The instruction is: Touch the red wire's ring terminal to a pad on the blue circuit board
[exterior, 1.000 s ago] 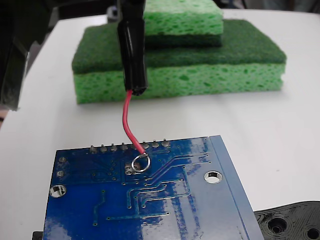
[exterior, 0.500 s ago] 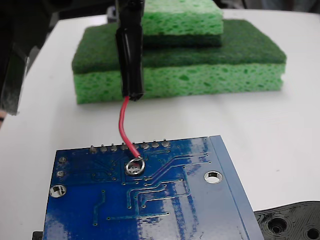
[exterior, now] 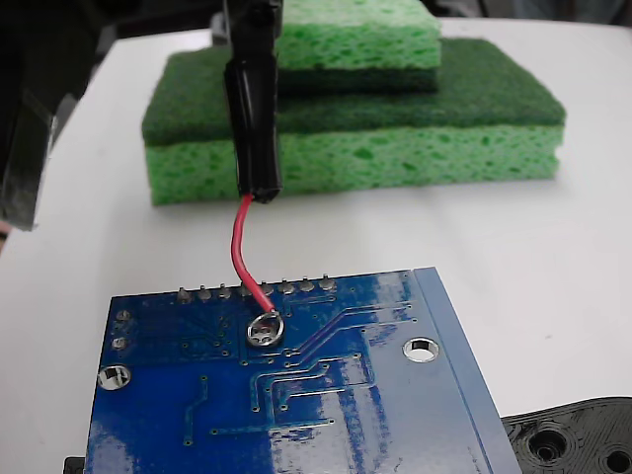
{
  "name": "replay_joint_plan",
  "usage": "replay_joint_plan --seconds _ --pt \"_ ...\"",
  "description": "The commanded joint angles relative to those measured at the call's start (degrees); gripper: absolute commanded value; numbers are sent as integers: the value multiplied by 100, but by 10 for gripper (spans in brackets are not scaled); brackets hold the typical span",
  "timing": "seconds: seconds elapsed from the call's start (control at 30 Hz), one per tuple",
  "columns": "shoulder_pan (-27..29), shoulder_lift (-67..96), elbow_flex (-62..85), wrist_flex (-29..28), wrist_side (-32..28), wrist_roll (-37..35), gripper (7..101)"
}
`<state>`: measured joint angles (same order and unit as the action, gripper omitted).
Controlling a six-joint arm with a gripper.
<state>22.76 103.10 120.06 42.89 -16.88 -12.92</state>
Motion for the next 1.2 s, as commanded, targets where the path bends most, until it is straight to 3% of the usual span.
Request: replay_joint_plan --seconds 0.03,0.2,0.5,0.8,0.9,1.1,1.2 --pt "0 26 -26 -18 -9 0 1003" --pt "0 26 -79 35 -9 -9 1003" --pt "-360 1195 -255 809 466 404 1003" --pt "-492 4324 2487 185 642 1107 1003" --pt "-914 4658 3041 9 879 1327 1003" --pt "-2619 5546 3691 44 2355 1714 1003" --pt "-3006 5572 3797 114 2760 1811 1003"
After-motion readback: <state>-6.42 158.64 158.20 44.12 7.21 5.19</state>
